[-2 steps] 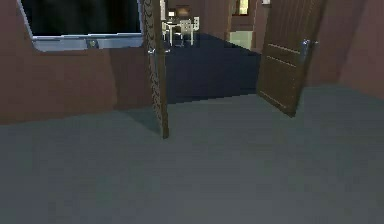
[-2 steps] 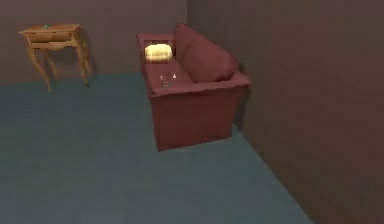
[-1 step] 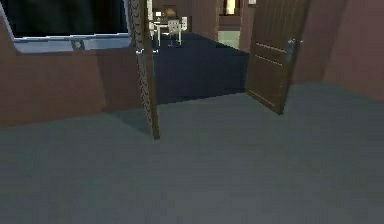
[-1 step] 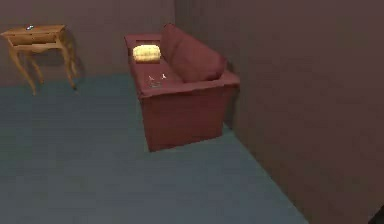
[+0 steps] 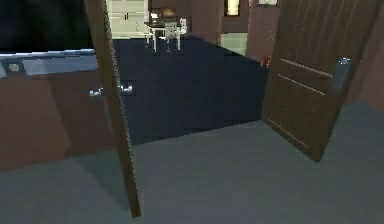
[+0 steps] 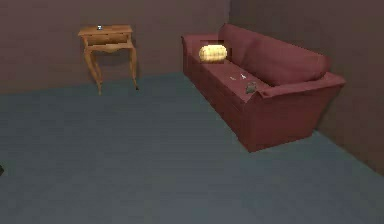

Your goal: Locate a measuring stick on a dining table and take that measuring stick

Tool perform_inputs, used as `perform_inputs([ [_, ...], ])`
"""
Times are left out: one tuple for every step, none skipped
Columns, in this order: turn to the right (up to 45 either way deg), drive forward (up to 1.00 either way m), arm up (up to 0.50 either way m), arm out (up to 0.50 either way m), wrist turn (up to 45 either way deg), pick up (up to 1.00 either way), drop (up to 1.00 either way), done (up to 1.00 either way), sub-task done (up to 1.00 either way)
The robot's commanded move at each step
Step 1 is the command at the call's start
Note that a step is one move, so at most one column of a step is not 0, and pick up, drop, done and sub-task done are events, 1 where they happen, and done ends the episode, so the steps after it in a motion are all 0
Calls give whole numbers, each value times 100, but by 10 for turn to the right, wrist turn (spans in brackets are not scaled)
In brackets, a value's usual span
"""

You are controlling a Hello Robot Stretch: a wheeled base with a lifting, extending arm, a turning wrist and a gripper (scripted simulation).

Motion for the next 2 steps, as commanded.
perform_inputs([
  [0, 100, 0, 0, 0, 0, 0, 0, 0],
  [150, 0, 0, 0, 0, 0, 0, 0, 0],
])
